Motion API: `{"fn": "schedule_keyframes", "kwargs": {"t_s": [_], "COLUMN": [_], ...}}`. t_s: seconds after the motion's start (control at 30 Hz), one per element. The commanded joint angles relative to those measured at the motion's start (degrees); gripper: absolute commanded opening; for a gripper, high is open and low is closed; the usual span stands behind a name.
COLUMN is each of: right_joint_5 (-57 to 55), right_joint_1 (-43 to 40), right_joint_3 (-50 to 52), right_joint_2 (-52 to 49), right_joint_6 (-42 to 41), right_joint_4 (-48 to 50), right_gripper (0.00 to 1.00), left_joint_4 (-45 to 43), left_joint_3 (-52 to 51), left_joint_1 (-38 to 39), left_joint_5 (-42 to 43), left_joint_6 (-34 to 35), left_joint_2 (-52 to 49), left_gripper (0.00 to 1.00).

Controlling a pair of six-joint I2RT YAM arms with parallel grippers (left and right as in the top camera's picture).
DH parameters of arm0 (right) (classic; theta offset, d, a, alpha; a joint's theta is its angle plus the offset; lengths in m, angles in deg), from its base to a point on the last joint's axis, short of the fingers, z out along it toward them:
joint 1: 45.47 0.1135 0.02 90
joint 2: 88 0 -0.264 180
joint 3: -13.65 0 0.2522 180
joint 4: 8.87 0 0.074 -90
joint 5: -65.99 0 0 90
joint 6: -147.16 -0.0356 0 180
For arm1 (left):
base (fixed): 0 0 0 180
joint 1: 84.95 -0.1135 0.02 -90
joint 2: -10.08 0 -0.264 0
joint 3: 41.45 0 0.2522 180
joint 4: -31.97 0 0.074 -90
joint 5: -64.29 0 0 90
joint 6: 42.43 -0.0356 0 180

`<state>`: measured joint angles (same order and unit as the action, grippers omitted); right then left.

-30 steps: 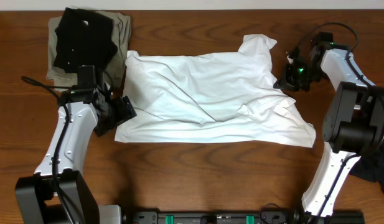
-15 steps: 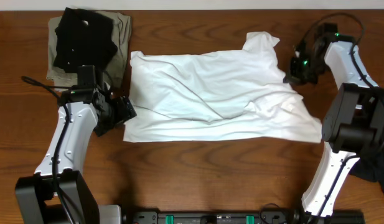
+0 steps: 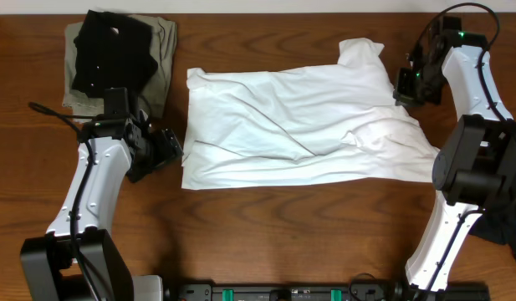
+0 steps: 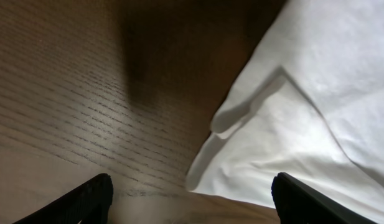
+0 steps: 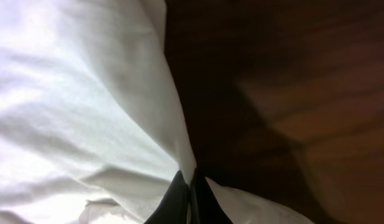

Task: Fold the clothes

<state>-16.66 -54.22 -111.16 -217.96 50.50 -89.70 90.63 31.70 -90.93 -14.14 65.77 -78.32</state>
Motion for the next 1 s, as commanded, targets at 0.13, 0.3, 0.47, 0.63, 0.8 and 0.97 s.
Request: {"fn": "schedule_keyframes", "kwargs": {"t_s": [0.13, 0.3, 0.47, 0.63, 0.8, 0.97], "right_joint_5": [-10.6, -11.04, -10.58, -3.02, 0.37, 5.55], "right_joint_1": [0.31, 0.46, 0.57, 0.5, -0.04, -1.42], "right_joint_3": [-4.57, -6.43, -6.32, -3.8, -0.7, -0.52], "right_joint_2": [-0.57, -0.57, -0.57, -0.57, -1.66, -5.11], "right_joint_6": [-3.19, -3.17, -2.67, 3.96, 8.11, 12.94], "right_joint_4": [-2.43, -3.58, -3.45, -0.46, 3.23, 3.21], "right_gripper": [0.13, 0.26, 0.44, 0.56, 0.6, 0.62], "left_joint_4": [-0.22, -0.2, -0.17, -0.17, 0.33, 0.52], "left_joint_3": [-0.26, -0.26, -0.26, -0.26, -0.26, -0.26], "left_joint_1": [-0.37, -0.37, -0.37, -0.37, -0.37, -0.37], "left_joint_5": [-0.68, -0.68, -0.68, -0.68, -0.7, -0.7], "left_joint_6": [0.07, 0.07, 0.07, 0.07, 0.04, 0.04], "left_joint_2": [-0.31, -0.31, -0.31, -0.31, -0.31, -0.31], "left_gripper": [0.84, 0.84, 0.84, 0.84, 0.84, 0.84]}}
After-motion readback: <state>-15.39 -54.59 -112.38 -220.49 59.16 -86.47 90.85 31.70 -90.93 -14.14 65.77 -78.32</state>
